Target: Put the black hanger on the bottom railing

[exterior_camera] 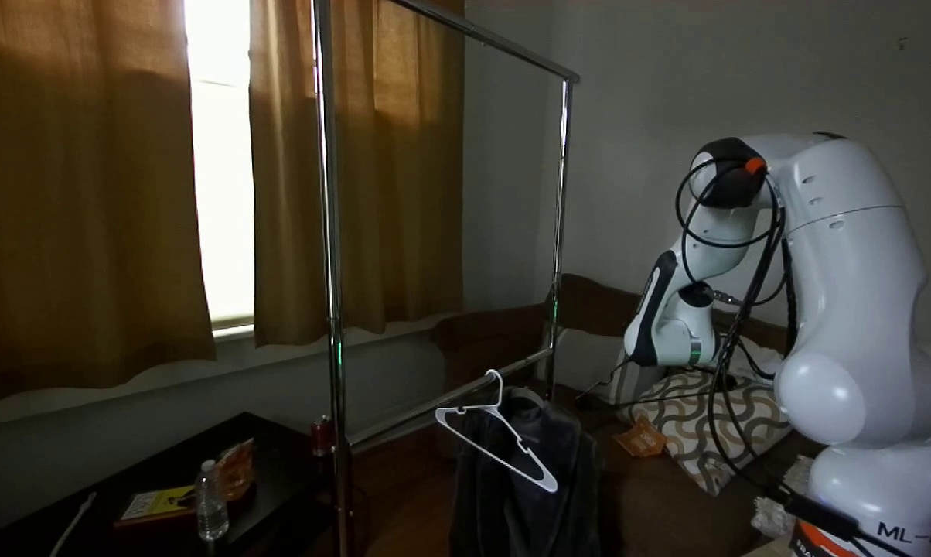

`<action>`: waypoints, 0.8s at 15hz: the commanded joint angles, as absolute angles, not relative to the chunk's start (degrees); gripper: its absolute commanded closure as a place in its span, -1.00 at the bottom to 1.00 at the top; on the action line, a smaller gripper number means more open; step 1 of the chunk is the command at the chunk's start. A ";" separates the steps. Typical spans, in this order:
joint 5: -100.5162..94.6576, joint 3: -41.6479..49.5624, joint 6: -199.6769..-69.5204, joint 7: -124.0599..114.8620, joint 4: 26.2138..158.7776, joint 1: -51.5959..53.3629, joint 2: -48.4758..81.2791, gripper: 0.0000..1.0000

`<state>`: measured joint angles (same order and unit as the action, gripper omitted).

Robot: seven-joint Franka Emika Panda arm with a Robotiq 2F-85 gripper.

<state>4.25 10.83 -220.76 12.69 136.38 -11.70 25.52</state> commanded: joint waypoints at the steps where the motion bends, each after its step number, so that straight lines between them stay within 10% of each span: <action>1: 10.09 11.98 -223.18 12.87 141.73 -6.27 21.32 0.96; 12: -0.44 7.53 -228.13 7.40 147.81 -6.07 15.27 0.96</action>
